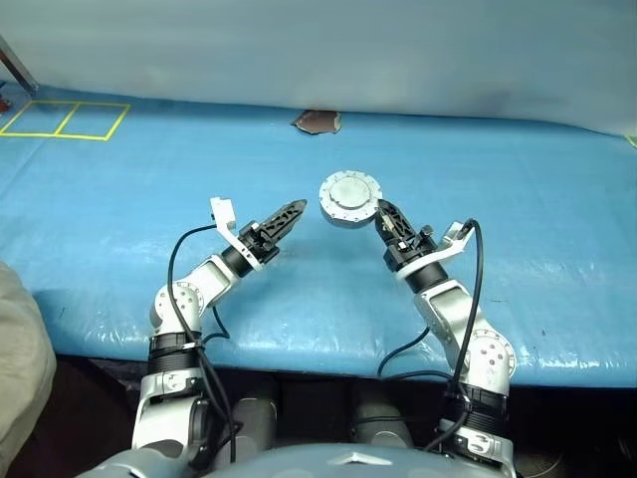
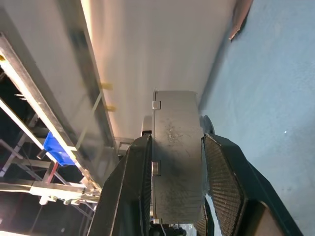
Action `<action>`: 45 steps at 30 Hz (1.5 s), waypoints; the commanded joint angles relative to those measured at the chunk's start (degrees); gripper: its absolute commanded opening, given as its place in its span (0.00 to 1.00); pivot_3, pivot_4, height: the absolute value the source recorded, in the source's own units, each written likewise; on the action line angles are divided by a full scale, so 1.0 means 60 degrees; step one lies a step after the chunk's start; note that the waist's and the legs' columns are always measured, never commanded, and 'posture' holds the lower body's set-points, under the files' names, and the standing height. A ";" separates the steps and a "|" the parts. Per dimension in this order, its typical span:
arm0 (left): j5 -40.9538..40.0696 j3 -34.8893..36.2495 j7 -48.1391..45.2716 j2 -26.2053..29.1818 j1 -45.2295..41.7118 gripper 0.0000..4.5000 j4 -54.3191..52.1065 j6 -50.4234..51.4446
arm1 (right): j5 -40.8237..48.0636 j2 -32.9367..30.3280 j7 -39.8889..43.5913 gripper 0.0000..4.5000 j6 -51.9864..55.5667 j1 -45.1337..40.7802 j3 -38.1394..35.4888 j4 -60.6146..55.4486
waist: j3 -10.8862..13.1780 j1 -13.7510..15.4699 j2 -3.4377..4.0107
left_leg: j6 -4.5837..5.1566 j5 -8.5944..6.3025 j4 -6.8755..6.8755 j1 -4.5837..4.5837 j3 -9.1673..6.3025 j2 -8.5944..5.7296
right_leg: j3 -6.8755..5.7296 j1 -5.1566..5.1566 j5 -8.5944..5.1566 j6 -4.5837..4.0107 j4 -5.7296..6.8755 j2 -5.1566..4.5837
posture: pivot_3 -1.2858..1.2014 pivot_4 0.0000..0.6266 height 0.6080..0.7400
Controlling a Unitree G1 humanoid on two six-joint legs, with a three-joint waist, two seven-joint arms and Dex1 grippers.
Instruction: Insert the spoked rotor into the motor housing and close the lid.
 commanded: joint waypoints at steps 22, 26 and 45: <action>-0.0395 -0.0709 -0.0693 -0.0686 -0.0412 0.78 0.0378 0.0983 | 0.0073 0.0098 0.0146 0.28 -0.0184 0.0029 0.1099 -0.0976 | 0.0000 0.0009 -0.0001 | -0.0001 -0.0001 0.0000 -0.0004 0.0000 0.0001 | 0.0001 -0.0002 0.0000 -0.0002 -0.0007 -0.0001 | 0.52 0.24 1.00; -0.0561 -0.0509 -0.0483 -0.0761 -0.0415 0.56 0.0454 0.0988 | 0.0024 0.0082 0.0162 0.28 -0.0184 0.0038 0.1098 -0.0934 | 0.0001 0.0016 -0.0001 | -0.0001 -0.0001 0.0000 -0.0009 -0.0001 0.0000 | 0.0001 -0.0004 0.0000 -0.0002 -0.0009 -0.0002 | 0.52 0.24 1.00; -0.0468 -0.0206 0.0181 -0.0959 -0.0565 0.56 0.0373 0.0552 | -0.0601 -0.0094 0.0318 0.28 -0.0261 0.0008 0.1342 -0.0855 | 0.0002 0.0013 -0.0003 | 0.0000 -0.0002 -0.0001 -0.0011 0.0000 0.0000 | 0.0000 -0.0005 0.0000 -0.0002 -0.0015 -0.0003 | 0.52 0.24 1.00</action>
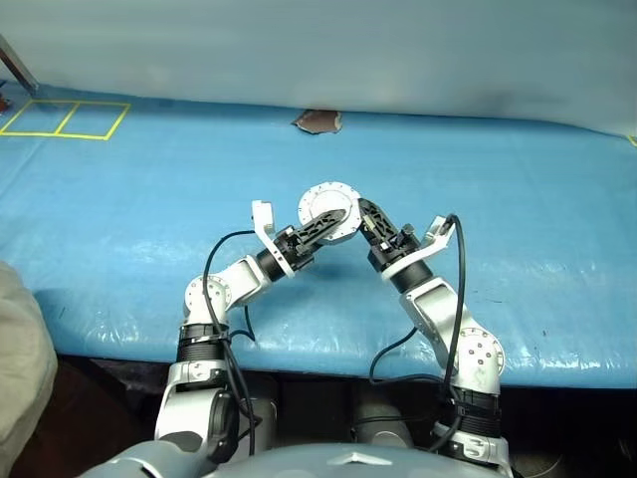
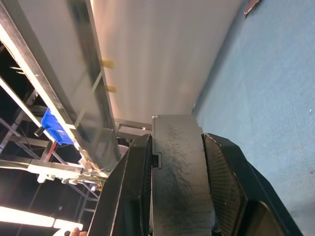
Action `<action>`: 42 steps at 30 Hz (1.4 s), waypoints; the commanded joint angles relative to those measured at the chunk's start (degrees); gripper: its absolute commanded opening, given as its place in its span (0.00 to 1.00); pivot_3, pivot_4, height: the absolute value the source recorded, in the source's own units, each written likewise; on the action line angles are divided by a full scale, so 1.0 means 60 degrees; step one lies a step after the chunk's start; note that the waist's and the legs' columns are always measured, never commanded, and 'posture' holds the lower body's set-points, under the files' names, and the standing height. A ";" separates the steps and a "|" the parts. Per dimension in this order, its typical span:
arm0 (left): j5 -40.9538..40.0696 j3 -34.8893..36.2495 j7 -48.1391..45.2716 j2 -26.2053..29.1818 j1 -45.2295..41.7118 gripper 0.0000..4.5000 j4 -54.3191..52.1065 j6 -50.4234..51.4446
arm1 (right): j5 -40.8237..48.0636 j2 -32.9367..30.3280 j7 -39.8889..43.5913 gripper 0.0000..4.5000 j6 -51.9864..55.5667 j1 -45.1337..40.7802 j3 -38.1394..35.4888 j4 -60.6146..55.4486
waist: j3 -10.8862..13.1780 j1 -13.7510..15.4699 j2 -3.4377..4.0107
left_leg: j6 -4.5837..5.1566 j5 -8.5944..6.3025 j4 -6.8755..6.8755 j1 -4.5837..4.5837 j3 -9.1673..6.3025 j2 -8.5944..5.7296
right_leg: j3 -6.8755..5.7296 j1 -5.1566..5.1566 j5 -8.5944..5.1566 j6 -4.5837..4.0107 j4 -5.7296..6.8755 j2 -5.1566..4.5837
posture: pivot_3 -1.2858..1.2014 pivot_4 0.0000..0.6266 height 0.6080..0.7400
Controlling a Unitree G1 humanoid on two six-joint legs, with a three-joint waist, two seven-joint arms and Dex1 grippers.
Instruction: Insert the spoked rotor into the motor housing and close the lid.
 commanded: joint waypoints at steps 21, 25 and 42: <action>0.2199 0.1326 0.1942 0.0666 0.0236 0.56 -0.0882 -0.4224 | -0.7732 -0.1854 0.1647 0.76 -0.2847 0.0244 0.2836 -0.0357 | 0.0003 -0.0004 -0.0004 | -0.0001 -0.0001 -0.0006 -0.0004 0.0005 0.0002 | -0.0002 -0.0009 0.0002 0.0002 -0.0010 0.0004 | 0.52 0.24 1.00; 0.2837 0.1243 0.2253 0.0989 0.0401 0.56 -0.1045 -0.4708 | -0.8939 -0.2191 0.2445 0.76 -0.3295 0.0361 0.3515 -0.0171 | 0.0008 0.0047 -0.0014 | -0.0001 -0.0001 -0.0007 -0.0005 0.0004 -0.0004 | -0.0001 -0.0002 0.0004 0.0007 -0.0019 0.0001 | 0.52 0.24 1.00; 0.4539 0.1019 0.2304 0.2237 0.0640 0.86 -0.0163 -0.5339 | -1.0765 -0.2639 0.3988 0.77 -0.3712 0.0565 0.4082 -0.0026 | 0.0023 0.0102 -0.0041 | -0.0005 -0.0004 -0.0007 -0.0004 -0.0004 -0.0003 | -0.0005 0.0009 0.0013 0.0019 -0.0042 0.0004 | 0.52 0.24 1.00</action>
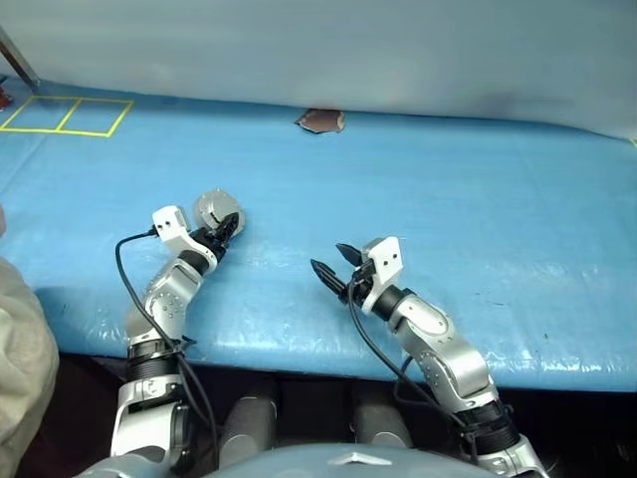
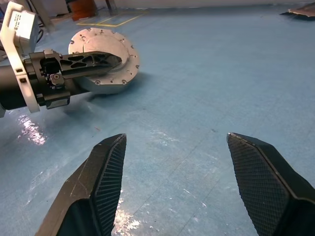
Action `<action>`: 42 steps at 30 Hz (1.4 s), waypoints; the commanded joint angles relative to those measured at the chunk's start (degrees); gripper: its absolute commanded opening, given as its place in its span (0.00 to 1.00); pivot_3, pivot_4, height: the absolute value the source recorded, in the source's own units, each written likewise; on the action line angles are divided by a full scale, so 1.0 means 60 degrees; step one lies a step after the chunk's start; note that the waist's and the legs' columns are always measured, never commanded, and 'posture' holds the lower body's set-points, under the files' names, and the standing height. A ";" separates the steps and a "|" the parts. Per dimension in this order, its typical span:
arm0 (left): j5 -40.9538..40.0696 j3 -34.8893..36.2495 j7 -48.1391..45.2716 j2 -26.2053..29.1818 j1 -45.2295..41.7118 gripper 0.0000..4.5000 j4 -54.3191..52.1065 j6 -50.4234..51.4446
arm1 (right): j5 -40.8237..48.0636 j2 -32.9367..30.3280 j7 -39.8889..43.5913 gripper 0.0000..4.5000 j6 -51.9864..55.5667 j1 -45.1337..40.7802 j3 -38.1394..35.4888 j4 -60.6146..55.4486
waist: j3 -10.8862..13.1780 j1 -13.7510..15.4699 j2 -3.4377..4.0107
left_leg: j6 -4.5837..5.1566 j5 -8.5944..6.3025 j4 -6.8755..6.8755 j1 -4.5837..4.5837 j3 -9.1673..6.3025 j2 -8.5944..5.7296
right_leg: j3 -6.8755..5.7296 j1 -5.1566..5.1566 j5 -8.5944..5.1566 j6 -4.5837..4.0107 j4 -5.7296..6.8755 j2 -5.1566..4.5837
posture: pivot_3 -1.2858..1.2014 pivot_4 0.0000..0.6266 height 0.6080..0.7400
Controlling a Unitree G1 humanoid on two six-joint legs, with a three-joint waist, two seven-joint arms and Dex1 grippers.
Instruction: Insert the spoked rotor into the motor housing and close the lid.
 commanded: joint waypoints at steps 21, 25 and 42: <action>0.0733 0.0086 -0.0547 0.2202 0.0561 1.00 -0.1628 -0.0377 | -0.0348 0.0262 0.0337 0.77 0.0027 -0.0143 -0.0465 -0.0095 | -0.0004 -0.0015 -0.0003 | -0.0050 -0.0027 0.0008 0.0022 0.0004 0.0000 | 0.0007 0.0007 -0.0002 -0.0006 0.0037 -0.0001 | 0.52 0.24 1.00; 0.0845 0.0128 -0.0713 0.2317 0.0462 1.00 -0.2050 -0.0868 | -0.0415 0.0188 0.0419 0.77 -0.0132 -0.0128 -0.0574 -0.0139 | -0.0004 -0.0002 -0.0004 | -0.0053 -0.0027 0.0009 0.0025 0.0002 0.0001 | 0.0005 0.0006 -0.0003 -0.0007 0.0045 -0.0001 | 0.52 0.24 1.00; 0.3188 -0.4812 -0.4532 0.3379 0.0704 1.00 -0.3753 -0.2016 | -0.0429 -0.1898 0.1912 0.77 -0.0052 0.0331 -0.1418 -0.0481 | -0.0004 -0.0054 -0.0001 | -0.0055 -0.0028 0.0007 0.0032 0.0017 0.0019 | 0.0008 0.0003 -0.0010 -0.0019 0.0060 -0.0005 | 0.52 0.24 1.00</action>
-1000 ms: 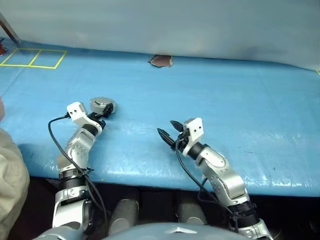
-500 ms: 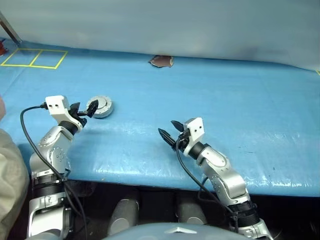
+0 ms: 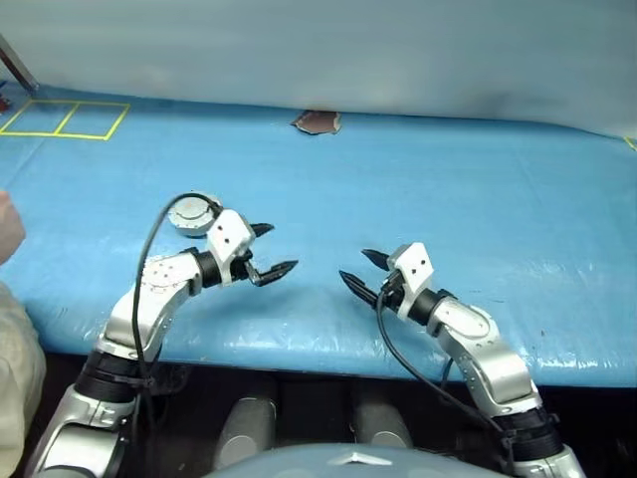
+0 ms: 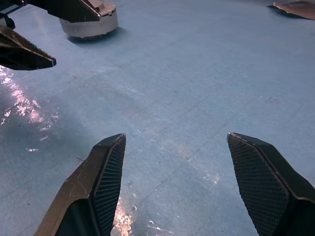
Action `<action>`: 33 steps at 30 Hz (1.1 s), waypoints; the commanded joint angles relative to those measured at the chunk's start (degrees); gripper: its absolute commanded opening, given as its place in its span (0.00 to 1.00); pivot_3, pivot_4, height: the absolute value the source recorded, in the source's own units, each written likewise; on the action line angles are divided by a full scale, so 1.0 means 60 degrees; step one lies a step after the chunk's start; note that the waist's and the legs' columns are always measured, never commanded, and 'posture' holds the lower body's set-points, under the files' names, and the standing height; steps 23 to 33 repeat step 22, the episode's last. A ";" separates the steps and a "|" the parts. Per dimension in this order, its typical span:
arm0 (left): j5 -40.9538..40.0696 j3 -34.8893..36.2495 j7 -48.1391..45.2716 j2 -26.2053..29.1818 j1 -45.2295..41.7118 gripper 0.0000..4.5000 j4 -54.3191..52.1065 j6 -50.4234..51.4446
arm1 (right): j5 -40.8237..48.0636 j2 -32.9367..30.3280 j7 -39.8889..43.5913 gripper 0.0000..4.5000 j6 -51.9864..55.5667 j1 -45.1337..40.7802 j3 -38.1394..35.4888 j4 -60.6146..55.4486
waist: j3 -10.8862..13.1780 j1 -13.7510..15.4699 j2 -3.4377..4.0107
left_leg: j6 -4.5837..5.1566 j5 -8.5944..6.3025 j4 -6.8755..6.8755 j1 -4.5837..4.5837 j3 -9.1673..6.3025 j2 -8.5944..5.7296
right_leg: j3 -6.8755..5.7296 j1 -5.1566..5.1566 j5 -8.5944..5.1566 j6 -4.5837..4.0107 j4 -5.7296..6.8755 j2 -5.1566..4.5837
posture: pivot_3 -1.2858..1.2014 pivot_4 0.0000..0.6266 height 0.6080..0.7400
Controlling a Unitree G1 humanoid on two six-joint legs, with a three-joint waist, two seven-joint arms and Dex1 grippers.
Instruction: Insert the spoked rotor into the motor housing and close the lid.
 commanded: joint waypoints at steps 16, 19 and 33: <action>-0.0109 0.0181 -0.1123 -0.1190 0.0291 1.00 0.0918 -0.2210 | -0.0235 -0.0570 0.0726 0.77 -0.0976 -0.0898 -0.0789 0.1360 | 0.0000 0.0082 0.0001 | 0.0053 0.0029 0.0017 -0.0006 0.0006 -0.0011 | -0.0007 0.0007 0.0001 0.0002 -0.0003 -0.0011 | 0.52 0.24 1.00; -0.0007 0.0202 -0.1071 -0.1267 0.0129 1.00 0.1117 -0.2330 | -0.0298 -0.0528 0.0667 0.77 -0.1095 -0.0959 -0.0833 0.1398 | 0.0000 0.0086 0.0001 | 0.0052 0.0029 0.0020 -0.0006 0.0005 -0.0011 | -0.0007 0.0010 0.0001 0.0003 -0.0002 -0.0012 | 0.52 0.24 1.00; -0.0048 0.0244 -0.1137 -0.1277 0.0041 1.00 0.1237 -0.2335 | -0.0499 -0.0520 0.0535 0.77 -0.1164 -0.0991 -0.0790 0.1470 | -0.0001 0.0089 0.0001 | 0.0052 0.0029 0.0020 -0.0006 0.0005 -0.0013 | -0.0007 0.0009 0.0002 0.0003 -0.0001 -0.0012 | 0.52 0.24 1.00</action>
